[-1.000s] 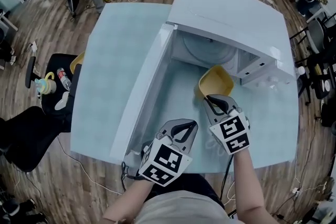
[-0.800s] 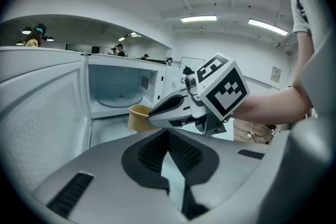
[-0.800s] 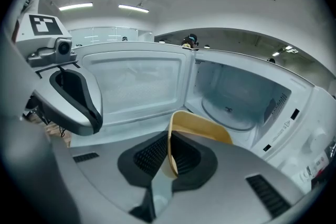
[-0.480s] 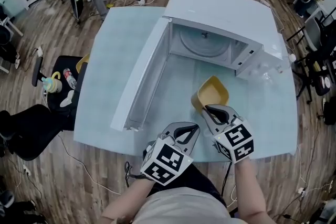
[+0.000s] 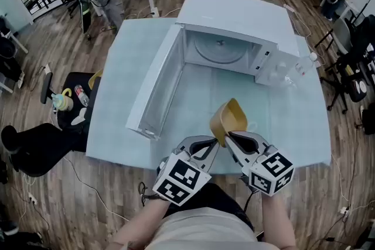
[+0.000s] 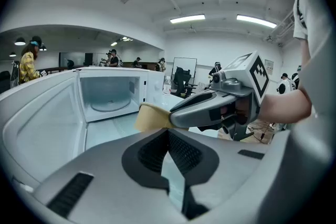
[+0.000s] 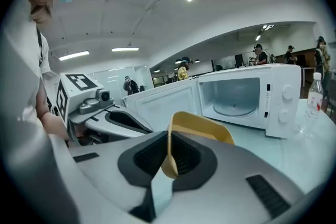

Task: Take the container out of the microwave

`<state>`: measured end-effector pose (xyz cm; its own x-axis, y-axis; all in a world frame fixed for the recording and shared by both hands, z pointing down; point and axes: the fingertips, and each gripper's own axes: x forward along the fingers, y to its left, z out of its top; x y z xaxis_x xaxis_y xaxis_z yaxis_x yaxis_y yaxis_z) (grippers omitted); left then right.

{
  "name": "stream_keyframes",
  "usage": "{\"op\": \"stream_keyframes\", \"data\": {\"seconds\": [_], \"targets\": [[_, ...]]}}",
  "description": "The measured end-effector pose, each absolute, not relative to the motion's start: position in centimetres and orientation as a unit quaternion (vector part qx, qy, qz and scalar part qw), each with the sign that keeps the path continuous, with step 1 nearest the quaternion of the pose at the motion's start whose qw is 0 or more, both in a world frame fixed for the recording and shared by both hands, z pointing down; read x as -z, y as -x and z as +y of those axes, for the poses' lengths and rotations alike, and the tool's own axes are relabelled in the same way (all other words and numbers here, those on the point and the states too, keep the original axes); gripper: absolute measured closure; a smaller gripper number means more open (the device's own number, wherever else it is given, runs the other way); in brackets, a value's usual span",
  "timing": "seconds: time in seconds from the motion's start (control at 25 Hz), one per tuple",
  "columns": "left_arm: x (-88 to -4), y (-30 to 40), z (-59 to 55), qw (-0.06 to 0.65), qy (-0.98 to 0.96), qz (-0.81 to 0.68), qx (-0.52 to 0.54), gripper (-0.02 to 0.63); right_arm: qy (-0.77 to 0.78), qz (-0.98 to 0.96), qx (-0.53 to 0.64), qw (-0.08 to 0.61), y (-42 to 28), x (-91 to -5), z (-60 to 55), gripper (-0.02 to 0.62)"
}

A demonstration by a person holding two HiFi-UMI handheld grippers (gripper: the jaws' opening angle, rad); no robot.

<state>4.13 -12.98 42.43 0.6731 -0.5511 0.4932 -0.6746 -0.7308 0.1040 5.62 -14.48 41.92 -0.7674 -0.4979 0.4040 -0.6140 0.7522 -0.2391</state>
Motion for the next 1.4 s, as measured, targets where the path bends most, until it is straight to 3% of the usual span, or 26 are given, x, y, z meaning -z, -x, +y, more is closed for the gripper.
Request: {"op": "stream_keyframes", "data": {"seconds": [0.28, 0.6, 1.04, 1.4], "targets": [[-38.6, -4.9, -11.6, 0.096, -0.915, -0.341, -0.193, 0.592, -0.294, -0.935, -0.195, 0.035, -6.5, -36.7, -12.5, 0.566], [-34.9, -5.3, -9.7, 0.069, -0.925, -0.334, -0.166, 0.592, -0.319, -0.934, -0.151, -0.05, -8.3, -32.2, -11.7, 0.566], [-33.0, -5.9, -8.9, 0.042, -0.937, -0.316, -0.144, 0.592, -0.327, -0.929, -0.123, -0.124, -10.4, -28.5, -9.2, 0.566], [-32.0, -5.6, -8.5, 0.045, -0.938, -0.321, -0.121, 0.592, -0.343, -0.927, -0.089, -0.122, -11.5, -28.1, -8.1, 0.568]]}}
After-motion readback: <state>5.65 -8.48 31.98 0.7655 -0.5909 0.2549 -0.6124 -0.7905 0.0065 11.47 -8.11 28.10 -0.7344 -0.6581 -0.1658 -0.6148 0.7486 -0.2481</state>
